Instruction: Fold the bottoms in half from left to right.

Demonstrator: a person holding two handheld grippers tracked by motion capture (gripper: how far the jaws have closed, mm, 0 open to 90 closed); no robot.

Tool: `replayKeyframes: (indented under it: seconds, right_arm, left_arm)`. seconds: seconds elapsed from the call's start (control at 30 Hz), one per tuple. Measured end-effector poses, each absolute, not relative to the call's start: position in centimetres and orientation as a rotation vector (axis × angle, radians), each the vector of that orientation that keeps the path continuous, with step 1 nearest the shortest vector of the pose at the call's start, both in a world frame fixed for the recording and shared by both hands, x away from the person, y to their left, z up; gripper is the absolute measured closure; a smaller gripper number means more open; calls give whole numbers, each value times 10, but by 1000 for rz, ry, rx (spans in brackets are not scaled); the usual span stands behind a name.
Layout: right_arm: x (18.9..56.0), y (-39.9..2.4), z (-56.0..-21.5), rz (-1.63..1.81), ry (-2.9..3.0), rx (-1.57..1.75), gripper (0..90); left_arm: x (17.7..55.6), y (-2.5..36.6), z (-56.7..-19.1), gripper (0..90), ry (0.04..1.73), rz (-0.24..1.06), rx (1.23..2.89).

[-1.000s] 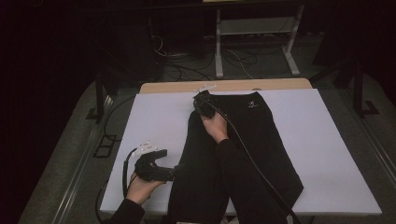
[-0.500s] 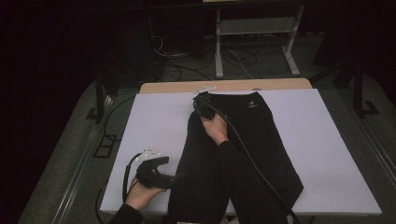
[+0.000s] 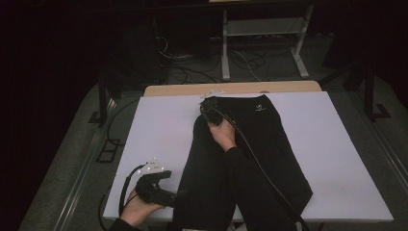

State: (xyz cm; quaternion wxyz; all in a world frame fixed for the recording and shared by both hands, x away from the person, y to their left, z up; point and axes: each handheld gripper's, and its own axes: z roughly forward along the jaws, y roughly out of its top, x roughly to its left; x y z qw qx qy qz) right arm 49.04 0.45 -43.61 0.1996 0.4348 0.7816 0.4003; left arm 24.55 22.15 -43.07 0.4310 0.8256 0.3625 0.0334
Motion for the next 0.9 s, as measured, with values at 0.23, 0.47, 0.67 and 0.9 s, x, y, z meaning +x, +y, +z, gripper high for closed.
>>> replayKeyframes:
  seconds: [0.23,0.47,0.67,0.9]
  right_arm:
    - [490,6,-438,1107,2193,1199,858]
    - [490,6,-438,1110,2188,1204,858]
    - [489,5,-437,1105,2190,1196,858]
    - [488,4,-433,1122,2177,1195,857]
  left_arm:
    - [242,225,-438,0,889,36,2093]
    - [239,229,-440,0,852,-9,2130]
    - [236,230,-443,2,828,-39,2156]
    - [235,231,-443,46,814,-53,2149]
